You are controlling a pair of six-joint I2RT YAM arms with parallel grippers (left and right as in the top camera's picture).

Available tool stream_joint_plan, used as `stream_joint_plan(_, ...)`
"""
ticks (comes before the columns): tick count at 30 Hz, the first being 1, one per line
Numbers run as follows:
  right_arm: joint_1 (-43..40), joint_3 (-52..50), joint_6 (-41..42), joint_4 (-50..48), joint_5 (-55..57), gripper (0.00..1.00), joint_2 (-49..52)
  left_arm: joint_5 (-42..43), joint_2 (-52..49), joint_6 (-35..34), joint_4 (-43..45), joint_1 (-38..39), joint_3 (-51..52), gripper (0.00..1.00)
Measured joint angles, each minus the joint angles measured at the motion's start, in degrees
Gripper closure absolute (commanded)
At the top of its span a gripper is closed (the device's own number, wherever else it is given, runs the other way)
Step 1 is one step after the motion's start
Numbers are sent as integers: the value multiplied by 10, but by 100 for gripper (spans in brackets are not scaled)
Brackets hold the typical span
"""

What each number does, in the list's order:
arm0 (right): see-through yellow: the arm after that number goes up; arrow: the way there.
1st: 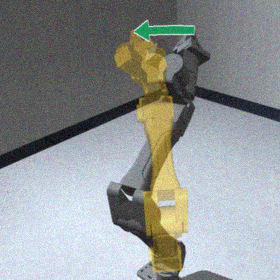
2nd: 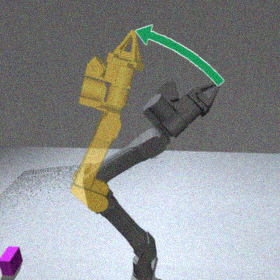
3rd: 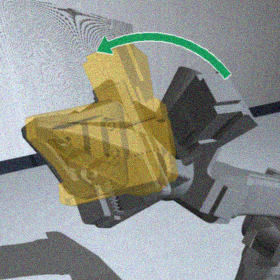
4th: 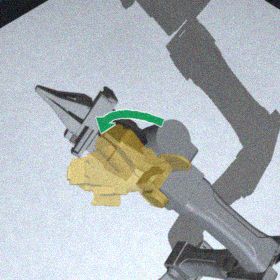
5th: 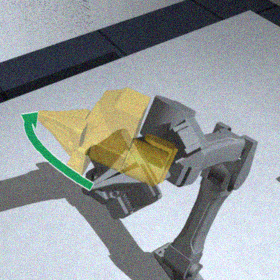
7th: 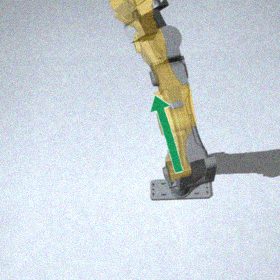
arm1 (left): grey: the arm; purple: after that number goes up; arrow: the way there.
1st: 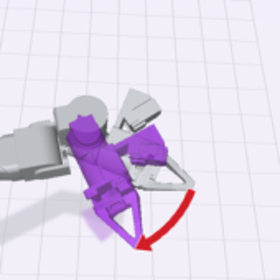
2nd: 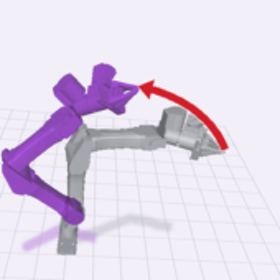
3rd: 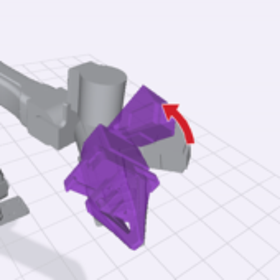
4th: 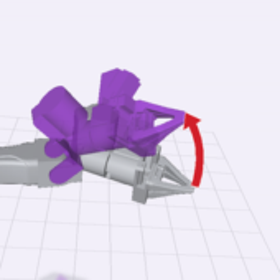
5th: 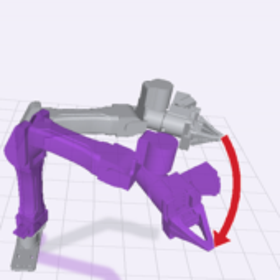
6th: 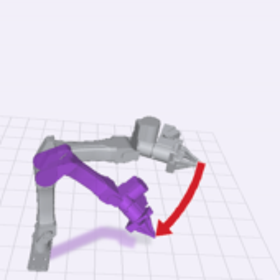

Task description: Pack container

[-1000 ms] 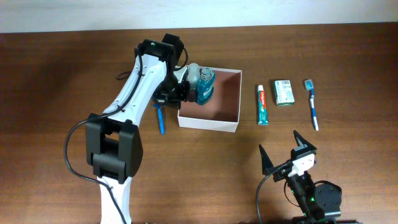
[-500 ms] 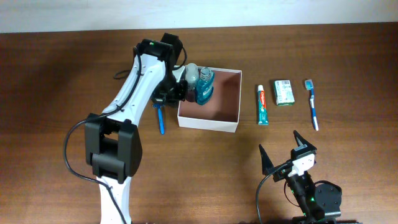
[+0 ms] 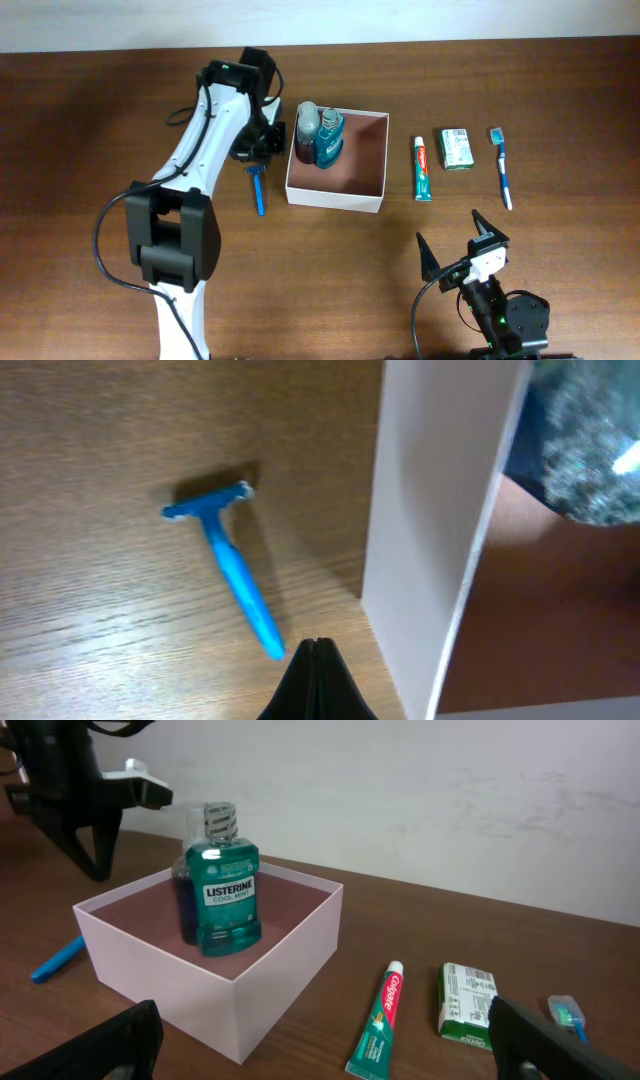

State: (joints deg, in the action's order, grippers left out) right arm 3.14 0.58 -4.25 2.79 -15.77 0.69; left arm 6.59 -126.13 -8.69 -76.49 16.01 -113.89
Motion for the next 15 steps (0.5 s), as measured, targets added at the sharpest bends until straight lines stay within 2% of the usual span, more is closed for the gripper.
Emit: stream_joint_plan(15, 0, 0, 0, 0, 0, 1, 0, 17, 0, -4, 18, 25, 55, 100)
